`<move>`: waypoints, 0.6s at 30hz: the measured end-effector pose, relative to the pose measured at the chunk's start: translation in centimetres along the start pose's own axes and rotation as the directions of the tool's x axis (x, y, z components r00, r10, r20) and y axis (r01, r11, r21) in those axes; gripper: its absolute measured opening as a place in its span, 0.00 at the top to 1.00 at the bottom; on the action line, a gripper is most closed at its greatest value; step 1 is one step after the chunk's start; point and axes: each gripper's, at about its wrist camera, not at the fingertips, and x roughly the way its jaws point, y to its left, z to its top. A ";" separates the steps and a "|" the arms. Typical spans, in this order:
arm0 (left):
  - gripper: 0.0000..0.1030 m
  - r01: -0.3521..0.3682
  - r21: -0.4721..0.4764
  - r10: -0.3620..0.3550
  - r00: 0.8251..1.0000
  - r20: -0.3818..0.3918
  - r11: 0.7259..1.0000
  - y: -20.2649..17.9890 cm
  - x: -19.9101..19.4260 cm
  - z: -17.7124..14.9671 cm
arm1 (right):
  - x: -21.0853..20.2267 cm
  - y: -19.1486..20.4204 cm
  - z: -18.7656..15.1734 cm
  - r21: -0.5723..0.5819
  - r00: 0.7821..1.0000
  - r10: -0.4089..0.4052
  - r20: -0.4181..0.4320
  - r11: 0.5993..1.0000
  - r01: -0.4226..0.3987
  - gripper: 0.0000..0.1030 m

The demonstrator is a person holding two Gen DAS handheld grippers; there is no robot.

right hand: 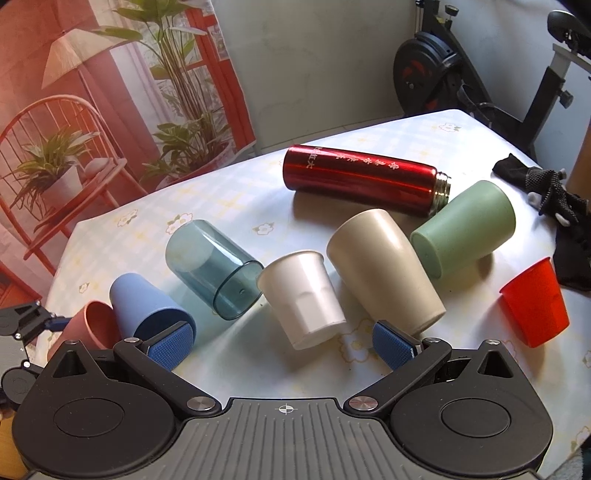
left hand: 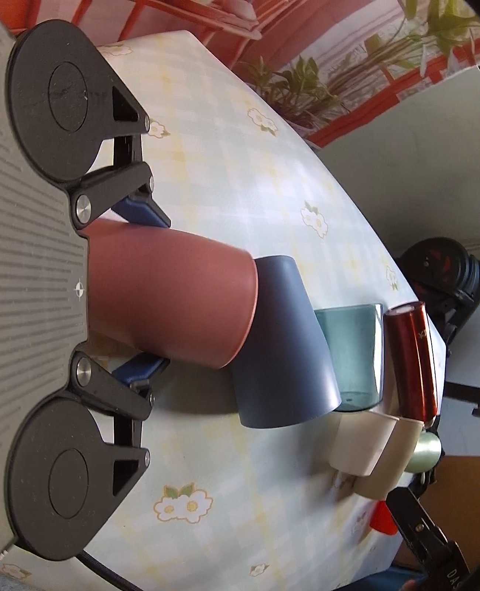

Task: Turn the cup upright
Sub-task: 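Close the left gripper around the pink cup's body, then lift the pink cup with the left gripper and rotate it rim-up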

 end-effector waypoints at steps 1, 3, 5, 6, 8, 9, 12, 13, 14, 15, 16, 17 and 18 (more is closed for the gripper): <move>0.30 -0.002 -0.018 0.002 1.000 0.001 1.000 0.0 -0.2 -0.1 | 0.0 -0.2 0.0 0.005 1.000 0.005 0.000 1.000 -0.005 0.00; 0.30 -0.002 -0.061 0.003 1.000 0.017 0.998 0.0 -0.9 -0.5 | -0.1 -0.5 0.0 0.016 1.000 0.015 0.002 1.000 -0.015 0.00; 0.30 0.000 -0.125 0.004 0.999 0.036 0.992 -0.1 -1.6 -0.9 | -0.1 -0.8 -0.1 0.028 1.000 0.028 0.000 0.999 -0.028 0.00; 0.30 0.001 -0.157 0.006 0.999 0.045 0.988 -0.2 -2.1 -1.1 | -0.1 -1.0 -0.1 0.033 0.999 0.034 0.000 0.999 -0.034 0.00; 0.31 0.002 -0.214 0.011 0.998 0.060 0.977 -0.7 -3.0 -1.6 | -0.2 -1.2 -0.2 0.039 0.999 0.045 -0.001 0.998 -0.045 0.00; 0.31 0.001 -0.235 0.014 0.998 0.062 0.972 -1.0 -3.4 -1.7 | -0.3 -1.3 -0.3 0.041 0.999 0.052 -0.002 0.998 -0.052 0.00; 0.31 -0.006 -0.282 0.023 0.998 0.057 0.959 -2.2 -4.3 -2.0 | -0.3 -1.6 -0.6 0.046 0.997 0.073 -0.008 0.996 -0.072 0.00; 0.31 -0.011 -0.300 0.028 0.998 0.053 0.954 -2.5 -4.5 -2.1 | -0.4 -1.7 -0.7 0.049 0.997 0.080 -0.010 0.996 -0.080 0.00; 0.31 -0.011 -0.316 0.027 0.999 0.046 0.949 -2.8 -4.7 -2.1 | -0.4 -1.9 -0.9 0.051 0.996 0.088 -0.011 0.995 -0.087 0.00; 0.31 -0.004 -0.334 0.019 0.999 0.043 0.943 -3.3 -4.8 -2.0 | -0.5 -2.1 -1.0 0.054 0.995 0.096 -0.011 0.994 -0.095 0.00; 0.31 0.004 -0.345 0.011 0.999 0.041 0.939 -3.6 -5.0 -1.9 | -0.6 -2.3 -1.1 0.056 0.995 0.103 -0.011 0.993 -0.102 0.00; 0.31 0.013 -0.357 0.000 0.999 0.037 0.934 -3.8 -5.1 -2.0 | -0.7 -2.5 -1.3 0.057 0.994 0.108 -0.011 0.993 -0.107 0.00; 0.31 0.019 -0.371 -0.009 1.000 0.030 0.929 -4.2 -5.2 -1.9 | -0.8 -2.8 -1.4 0.059 0.994 0.113 -0.011 0.992 -0.112 0.00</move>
